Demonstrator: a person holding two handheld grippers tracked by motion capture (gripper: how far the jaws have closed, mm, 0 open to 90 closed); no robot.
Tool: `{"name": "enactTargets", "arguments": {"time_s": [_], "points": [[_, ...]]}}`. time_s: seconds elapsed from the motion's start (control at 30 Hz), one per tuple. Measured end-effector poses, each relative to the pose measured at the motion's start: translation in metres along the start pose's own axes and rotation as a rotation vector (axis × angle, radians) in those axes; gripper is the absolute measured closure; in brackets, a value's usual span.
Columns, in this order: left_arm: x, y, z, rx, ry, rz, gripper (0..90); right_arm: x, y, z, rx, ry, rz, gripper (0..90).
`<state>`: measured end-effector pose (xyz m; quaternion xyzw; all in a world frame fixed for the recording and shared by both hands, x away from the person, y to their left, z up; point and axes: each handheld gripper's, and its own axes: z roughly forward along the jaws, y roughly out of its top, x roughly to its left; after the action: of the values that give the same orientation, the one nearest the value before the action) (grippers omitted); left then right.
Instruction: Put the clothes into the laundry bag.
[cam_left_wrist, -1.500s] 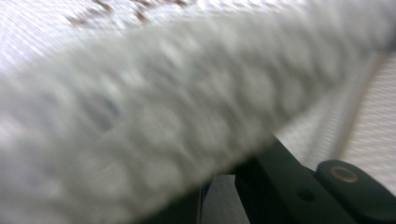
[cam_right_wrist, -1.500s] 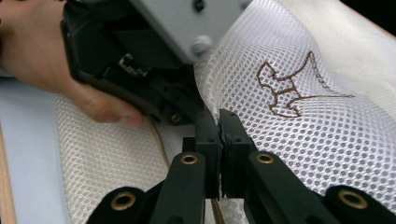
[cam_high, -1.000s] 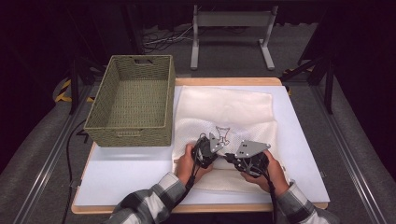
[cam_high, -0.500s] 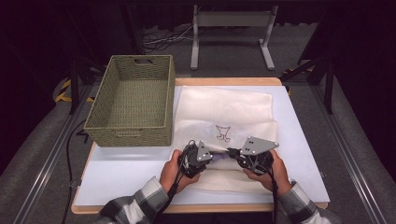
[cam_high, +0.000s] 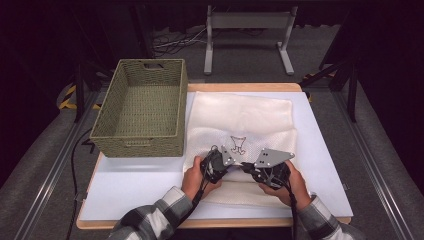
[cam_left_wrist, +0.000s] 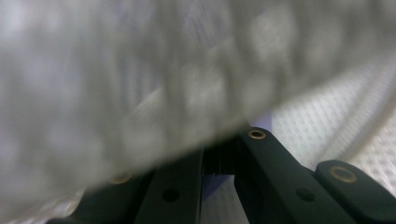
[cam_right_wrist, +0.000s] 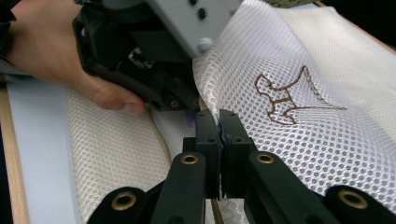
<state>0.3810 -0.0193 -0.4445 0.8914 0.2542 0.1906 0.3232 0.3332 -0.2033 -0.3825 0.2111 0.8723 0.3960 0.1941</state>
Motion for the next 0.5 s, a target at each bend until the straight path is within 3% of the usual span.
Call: {"name": "enactTargets", "arguments": {"time_s": [0.17, 0.37, 0.47, 0.5], "points": [[-0.0008, 0.006, 0.0074, -0.014, 0.046, -0.024, 90.0, 0.0012, -0.0008, 0.0035, 0.023, 0.015, 0.0, 88.0], [0.001, 0.0064, 0.0086, -0.048, 0.069, -0.044, 90.0, 0.0016, -0.0021, 0.0065, 0.048, 0.025, 0.0, 88.0], [0.0012, 0.0055, 0.0055, -0.067, 0.044, -0.056, 90.0, 0.001, -0.0027, 0.007, 0.056, 0.017, -0.005, 88.0], [0.0015, 0.0041, 0.0023, -0.086, 0.017, -0.059, 90.0, 0.0001, -0.0036, 0.0063, 0.058, 0.017, -0.002, 87.9]]}}
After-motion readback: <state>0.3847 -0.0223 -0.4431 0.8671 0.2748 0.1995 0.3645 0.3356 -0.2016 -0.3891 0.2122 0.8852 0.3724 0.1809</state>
